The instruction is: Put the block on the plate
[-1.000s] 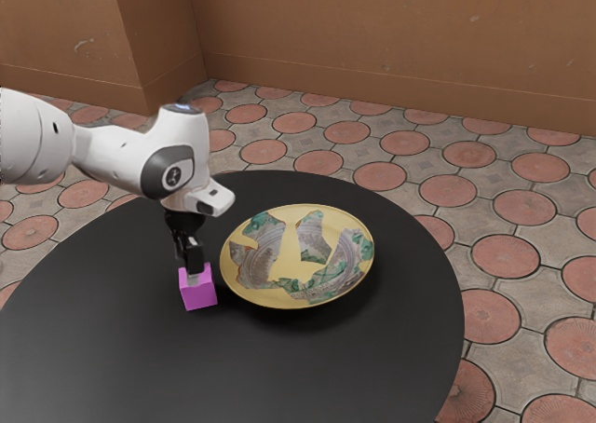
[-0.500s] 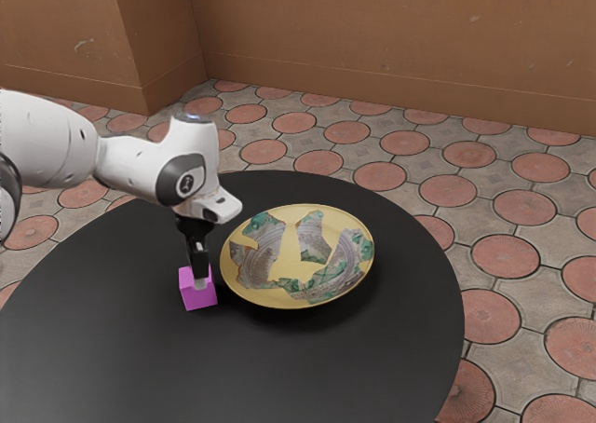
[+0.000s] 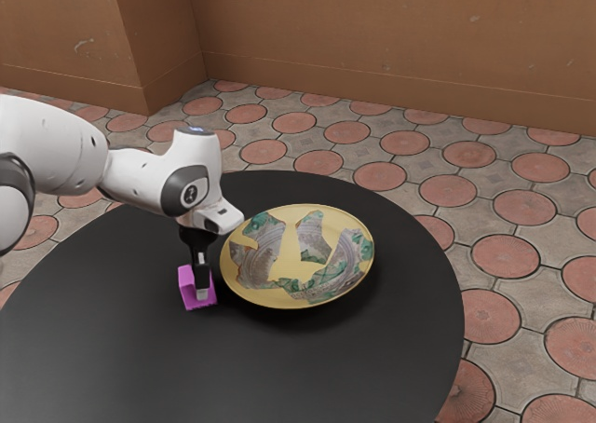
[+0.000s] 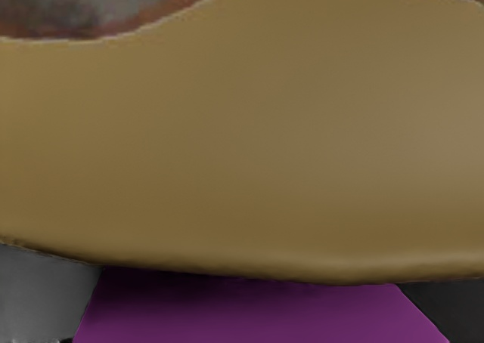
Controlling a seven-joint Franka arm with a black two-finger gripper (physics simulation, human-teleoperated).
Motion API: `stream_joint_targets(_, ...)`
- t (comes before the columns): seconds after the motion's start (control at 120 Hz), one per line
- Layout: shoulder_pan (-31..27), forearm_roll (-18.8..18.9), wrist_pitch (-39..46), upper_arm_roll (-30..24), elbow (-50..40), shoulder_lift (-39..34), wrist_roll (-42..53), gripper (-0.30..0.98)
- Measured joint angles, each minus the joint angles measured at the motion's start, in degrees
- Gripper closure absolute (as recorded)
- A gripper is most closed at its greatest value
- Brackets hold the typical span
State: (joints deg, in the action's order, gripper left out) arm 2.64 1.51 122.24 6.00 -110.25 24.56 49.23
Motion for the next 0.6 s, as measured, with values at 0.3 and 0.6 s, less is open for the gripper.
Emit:
stream_joint_targets(0.3, 0.15, 0.13, 0.18, 0.05, -1.43, -6.67, -0.22, 0.31)
stream_joint_targets(0.6, 4.22, -0.54, -0.35, -2.22, 3.25, -11.46, -4.43, 0.29)
